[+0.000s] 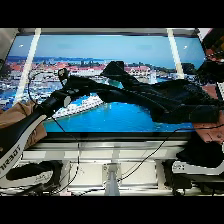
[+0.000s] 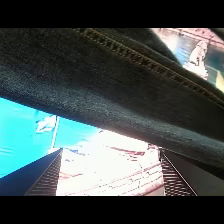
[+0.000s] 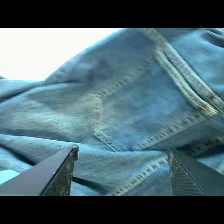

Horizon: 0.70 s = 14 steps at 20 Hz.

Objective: Fold the clothes and pants, and hang the long-sleeved shirts on hangers.

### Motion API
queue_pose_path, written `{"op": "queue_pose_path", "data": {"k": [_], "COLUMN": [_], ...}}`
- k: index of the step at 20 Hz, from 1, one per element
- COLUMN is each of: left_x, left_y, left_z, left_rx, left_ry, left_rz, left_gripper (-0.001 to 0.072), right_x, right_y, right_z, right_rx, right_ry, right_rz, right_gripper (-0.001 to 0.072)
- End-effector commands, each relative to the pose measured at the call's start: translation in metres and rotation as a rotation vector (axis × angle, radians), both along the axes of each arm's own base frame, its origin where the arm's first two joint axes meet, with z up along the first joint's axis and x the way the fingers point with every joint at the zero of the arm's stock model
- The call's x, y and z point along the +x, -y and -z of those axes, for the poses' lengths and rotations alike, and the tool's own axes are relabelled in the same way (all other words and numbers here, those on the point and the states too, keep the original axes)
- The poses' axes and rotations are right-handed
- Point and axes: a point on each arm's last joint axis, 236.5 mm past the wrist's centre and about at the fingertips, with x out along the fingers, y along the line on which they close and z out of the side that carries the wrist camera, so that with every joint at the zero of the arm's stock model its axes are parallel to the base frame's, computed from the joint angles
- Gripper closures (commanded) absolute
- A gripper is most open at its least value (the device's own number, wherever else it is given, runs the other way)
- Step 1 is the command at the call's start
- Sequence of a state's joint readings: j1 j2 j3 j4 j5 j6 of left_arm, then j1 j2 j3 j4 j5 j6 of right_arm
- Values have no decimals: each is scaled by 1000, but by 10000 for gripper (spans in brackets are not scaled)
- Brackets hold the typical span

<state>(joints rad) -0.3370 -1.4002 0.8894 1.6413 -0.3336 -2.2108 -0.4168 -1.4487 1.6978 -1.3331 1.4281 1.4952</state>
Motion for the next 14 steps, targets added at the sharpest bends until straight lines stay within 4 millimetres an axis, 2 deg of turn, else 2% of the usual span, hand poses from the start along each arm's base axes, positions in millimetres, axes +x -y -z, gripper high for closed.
{"op": "queue_pose_path", "data": {"k": [1, 3, 6, 9, 11, 13, 14], "left_x": [9, 23, 47, 46, 47, 54, 60], "left_y": [4, 11, 23, 22, 24, 23, 21], "left_z": [9, 7, -17, -2, -9, -34, -51], "left_rx": [-15, -73, -174, -163, -167, -188, -199], "left_ry": [24, 82, 223, 192, 204, 264, 297], "left_rz": [0, -25, -45, -47, -43, -45, -50], "left_gripper": [-4, -4, -4, -4, -3, -4, -3], "right_x": [6, 7, 10, 11, 19, 35, 42], "right_y": [-8, -8, -7, -13, -45, -96, -115], "right_z": [-3, -4, -5, -6, -16, -30, -33], "right_rx": [25, 24, 20, 45, 162, 231, 238], "right_ry": [32, 36, 48, 54, 98, 188, 213], "right_rz": [-29, -28, -24, -31, -86, -268, -308], "right_gripper": [93, 93, 93, 94, 94, 94, 94]}}
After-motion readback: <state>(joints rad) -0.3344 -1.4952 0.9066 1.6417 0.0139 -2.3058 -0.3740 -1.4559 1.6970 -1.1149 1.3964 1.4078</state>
